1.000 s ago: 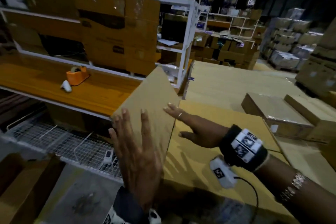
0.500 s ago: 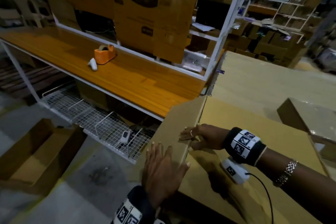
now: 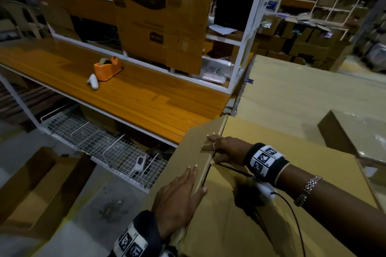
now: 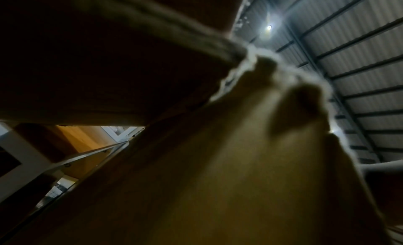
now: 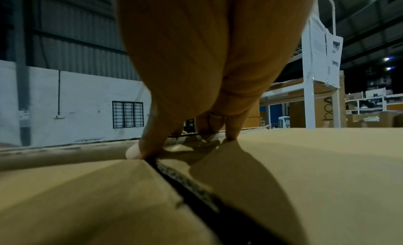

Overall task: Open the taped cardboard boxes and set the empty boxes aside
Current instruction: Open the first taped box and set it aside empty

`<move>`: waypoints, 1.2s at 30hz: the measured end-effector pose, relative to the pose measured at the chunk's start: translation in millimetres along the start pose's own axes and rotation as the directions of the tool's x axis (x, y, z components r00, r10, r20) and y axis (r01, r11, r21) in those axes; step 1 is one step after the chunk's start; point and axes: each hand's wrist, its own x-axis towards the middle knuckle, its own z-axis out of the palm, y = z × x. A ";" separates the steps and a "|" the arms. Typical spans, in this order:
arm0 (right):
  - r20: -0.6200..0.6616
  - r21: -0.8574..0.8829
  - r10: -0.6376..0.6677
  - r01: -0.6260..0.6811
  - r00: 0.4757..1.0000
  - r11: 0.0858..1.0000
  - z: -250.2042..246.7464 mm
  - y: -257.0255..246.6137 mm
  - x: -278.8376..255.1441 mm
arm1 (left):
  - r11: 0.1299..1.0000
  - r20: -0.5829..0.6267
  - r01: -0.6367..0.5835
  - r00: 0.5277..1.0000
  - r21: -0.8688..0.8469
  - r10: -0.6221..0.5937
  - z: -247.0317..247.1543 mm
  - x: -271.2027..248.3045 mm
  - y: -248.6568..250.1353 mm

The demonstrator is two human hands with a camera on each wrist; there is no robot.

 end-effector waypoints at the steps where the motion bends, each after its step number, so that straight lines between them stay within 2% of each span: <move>1: -0.017 0.004 -0.016 0.017 1.000 1.000 3.5 2.2 -0.9 | 1.000 -0.008 0.007 1.000 0.004 -0.007 1.2 -0.8 0.4; 6: -0.077 0.073 -0.075 0.081 0.994 0.994 13.7 1.8 -18.4 | 0.999 -0.032 -0.035 0.999 0.037 0.036 -1.3 -1.7 4.4; 8: -0.040 0.120 -0.052 0.056 0.998 0.991 10.7 -2.5 -33.9 | 0.998 -0.042 -0.056 0.997 0.027 0.057 -5.6 0.0 5.6; 13: 0.049 0.224 0.096 -0.104 0.994 0.969 10.8 0.1 -118.0 | 0.984 -0.087 -0.179 0.980 0.001 0.179 -16.1 1.1 7.9; 18: 0.002 0.269 0.330 -0.319 0.944 0.909 44.3 4.6 -195.5 | 0.952 -0.061 -0.302 0.950 0.047 0.305 -22.1 1.6 17.5; 22: -0.067 0.316 0.449 -0.408 0.891 0.857 59.6 -2.7 -209.7 | 0.891 0.057 -0.409 0.912 0.197 0.406 -24.7 -8.5 32.6; 26: -0.112 0.282 0.488 -0.443 0.866 0.851 56.5 -30.7 -197.6 | 0.869 0.108 -0.438 0.899 0.229 0.425 -24.1 -23.0 39.1; 28: -0.177 0.284 0.522 -0.465 0.834 0.839 47.5 -43.7 -195.7 | 0.871 0.068 -0.430 0.902 0.238 0.426 -29.0 -29.7 43.1; 29: -0.258 0.291 0.535 -0.463 0.805 0.837 41.0 -49.8 -198.5 | 0.873 0.039 -0.424 0.903 0.242 0.428 -34.1 -31.9 46.0; 31: -0.448 0.299 0.535 -0.444 0.716 0.845 27.7 -62.6 -213.4 | 0.857 -0.039 -0.438 0.885 0.272 0.465 -48.7 -34.5 54.6; 34: -0.635 0.283 0.468 -0.379 0.615 0.881 4.8 -98.6 -252.2 | 0.818 -0.170 -0.491 0.817 0.300 0.552 -75.5 -44.1 75.5; 36: -0.682 0.244 0.425 -0.362 0.596 0.900 -4.2 -127.7 -280.5 | 0.796 -0.241 -0.537 0.763 0.281 0.600 -92.4 -54.3 91.8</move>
